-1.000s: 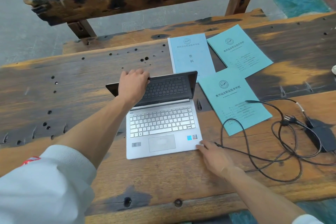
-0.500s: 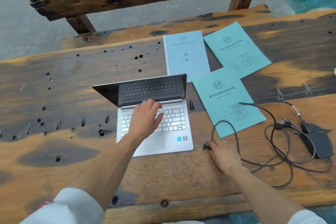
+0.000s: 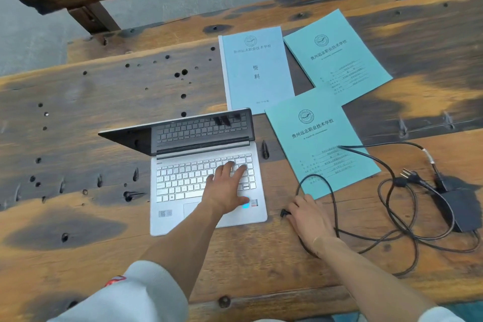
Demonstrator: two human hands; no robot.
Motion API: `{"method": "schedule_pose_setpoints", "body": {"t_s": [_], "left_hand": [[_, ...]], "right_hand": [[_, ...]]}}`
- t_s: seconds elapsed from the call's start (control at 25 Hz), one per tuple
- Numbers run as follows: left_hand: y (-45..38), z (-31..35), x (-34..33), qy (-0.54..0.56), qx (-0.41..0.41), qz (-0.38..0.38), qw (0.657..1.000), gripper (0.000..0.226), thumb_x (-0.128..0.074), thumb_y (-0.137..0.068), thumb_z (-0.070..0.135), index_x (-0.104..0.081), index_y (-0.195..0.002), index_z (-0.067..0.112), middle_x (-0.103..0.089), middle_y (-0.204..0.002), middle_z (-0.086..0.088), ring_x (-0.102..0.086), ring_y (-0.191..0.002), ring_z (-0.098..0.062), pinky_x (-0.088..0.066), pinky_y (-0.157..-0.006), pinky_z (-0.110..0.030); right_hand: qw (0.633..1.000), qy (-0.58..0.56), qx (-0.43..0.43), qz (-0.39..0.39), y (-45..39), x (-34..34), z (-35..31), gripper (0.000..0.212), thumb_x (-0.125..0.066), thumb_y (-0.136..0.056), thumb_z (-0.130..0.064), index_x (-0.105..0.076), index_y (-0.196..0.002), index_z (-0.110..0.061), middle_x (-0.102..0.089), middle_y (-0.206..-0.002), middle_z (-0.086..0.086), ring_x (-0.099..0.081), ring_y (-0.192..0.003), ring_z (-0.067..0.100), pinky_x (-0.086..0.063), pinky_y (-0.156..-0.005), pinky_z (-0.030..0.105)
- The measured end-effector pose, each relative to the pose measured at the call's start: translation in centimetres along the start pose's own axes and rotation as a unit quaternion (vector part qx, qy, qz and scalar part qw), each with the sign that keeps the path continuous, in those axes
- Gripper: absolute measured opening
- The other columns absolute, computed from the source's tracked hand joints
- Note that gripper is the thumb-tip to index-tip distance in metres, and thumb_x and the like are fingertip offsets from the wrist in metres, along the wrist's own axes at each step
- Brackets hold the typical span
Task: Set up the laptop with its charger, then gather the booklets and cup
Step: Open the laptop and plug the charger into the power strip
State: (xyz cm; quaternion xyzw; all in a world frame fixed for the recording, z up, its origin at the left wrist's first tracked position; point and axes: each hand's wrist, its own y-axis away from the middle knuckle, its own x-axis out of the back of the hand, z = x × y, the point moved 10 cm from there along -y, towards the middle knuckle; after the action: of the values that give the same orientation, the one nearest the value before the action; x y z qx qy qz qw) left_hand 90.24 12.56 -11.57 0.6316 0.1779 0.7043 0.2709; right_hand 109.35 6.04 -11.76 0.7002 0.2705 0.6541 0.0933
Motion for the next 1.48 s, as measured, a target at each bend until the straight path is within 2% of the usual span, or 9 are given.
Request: {"method": "schedule_pose_setpoints", "body": {"t_s": [0.08,0.16,0.28,0.36,0.52,0.68,1.08,1.48], "left_hand": [[-1.1,0.4,0.5,-0.005,-0.012,0.005,1.0,0.092,-0.069,-0.077,0.057,-0.019,-0.151,0.035,-0.014,-0.159,-0.002,-0.015,-0.146,-0.027,-0.022,-0.117,-0.051],[-2.2,0.7,1.0,-0.004,-0.026,0.006,1.0,0.095,-0.07,-0.076,0.057,-0.019,-0.152,0.033,-0.013,-0.16,-0.002,-0.014,-0.146,-0.026,-0.019,-0.118,-0.049],[-4.0,1.1,1.6,-0.02,-0.054,0.008,0.998,0.1,-0.071,-0.073,0.061,-0.018,-0.153,0.031,-0.012,-0.161,-0.002,-0.011,-0.148,-0.024,-0.014,-0.12,-0.047],[-4.7,1.3,2.0,-0.035,-0.066,0.009,0.997,0.104,-0.071,-0.072,0.063,-0.017,-0.153,0.029,-0.011,-0.161,-0.003,-0.011,-0.148,-0.026,-0.012,-0.121,-0.045],[-5.5,1.5,2.0,-0.045,-0.07,0.004,0.997,0.109,-0.069,-0.071,0.068,-0.013,-0.155,0.025,-0.01,-0.159,-0.004,-0.013,-0.145,-0.028,-0.011,-0.121,-0.043],[-5.9,1.6,1.9,-0.067,-0.074,0.013,0.995,0.114,-0.065,-0.068,0.073,-0.009,-0.155,0.024,-0.014,-0.156,-0.004,-0.014,-0.142,-0.029,-0.011,-0.121,-0.045],[-5.9,1.7,1.4,-0.071,-0.062,0.011,0.996,0.12,-0.063,-0.066,0.074,-0.001,-0.155,0.024,-0.011,-0.155,-0.004,-0.01,-0.143,-0.031,-0.007,-0.12,-0.05],[-5.8,2.0,1.1,-0.083,-0.058,-0.003,0.995,0.127,-0.064,-0.064,0.077,0.004,-0.155,0.021,-0.005,-0.157,-0.005,-0.005,-0.143,-0.033,-0.003,-0.12,-0.054]], "right_hand": [[0.999,-0.035,-0.01,0.027,-1.3,1.4,0.2,0.024,-0.05,-0.096,-0.03,-0.066,-0.111,-0.02,-0.064,-0.11,0.0,-0.052,-0.105,0.023,-0.04,-0.083,0.035],[0.995,-0.066,-0.027,0.065,-2.9,3.8,0.3,0.027,-0.046,-0.097,-0.032,-0.065,-0.109,-0.018,-0.066,-0.107,0.002,-0.052,-0.103,0.024,-0.041,-0.083,0.035],[0.979,-0.169,-0.081,0.086,-6.4,6.5,1.3,0.025,-0.048,-0.096,-0.033,-0.063,-0.103,-0.015,-0.066,-0.101,0.004,-0.061,-0.095,0.027,-0.047,-0.074,0.034],[0.963,-0.222,-0.133,0.073,-8.6,7.2,2.0,0.025,-0.053,-0.094,-0.032,-0.066,-0.101,-0.012,-0.068,-0.101,0.008,-0.064,-0.095,0.032,-0.049,-0.076,0.036],[0.892,-0.37,-0.253,0.053,-11.1,6.4,3.5,0.015,-0.066,-0.086,-0.027,-0.072,-0.093,-0.017,-0.072,-0.099,0.012,-0.065,-0.095,0.032,-0.05,-0.08,0.032],[0.871,-0.399,-0.285,0.042,-12.1,5.3,3.0,0.013,-0.067,-0.086,-0.027,-0.074,-0.09,-0.016,-0.073,-0.096,0.012,-0.066,-0.092,0.032,-0.051,-0.078,0.031],[0.874,-0.399,-0.274,0.049,-13.2,4.5,2.3,0.016,-0.066,-0.087,-0.033,-0.073,-0.091,-0.019,-0.074,-0.094,0.011,-0.066,-0.092,0.031,-0.052,-0.079,0.031],[0.914,-0.34,-0.215,0.046,-14.3,5.1,1.6,0.017,-0.062,-0.089,-0.03,-0.072,-0.092,-0.016,-0.073,-0.095,0.011,-0.066,-0.091,0.033,-0.054,-0.08,0.034]]}}
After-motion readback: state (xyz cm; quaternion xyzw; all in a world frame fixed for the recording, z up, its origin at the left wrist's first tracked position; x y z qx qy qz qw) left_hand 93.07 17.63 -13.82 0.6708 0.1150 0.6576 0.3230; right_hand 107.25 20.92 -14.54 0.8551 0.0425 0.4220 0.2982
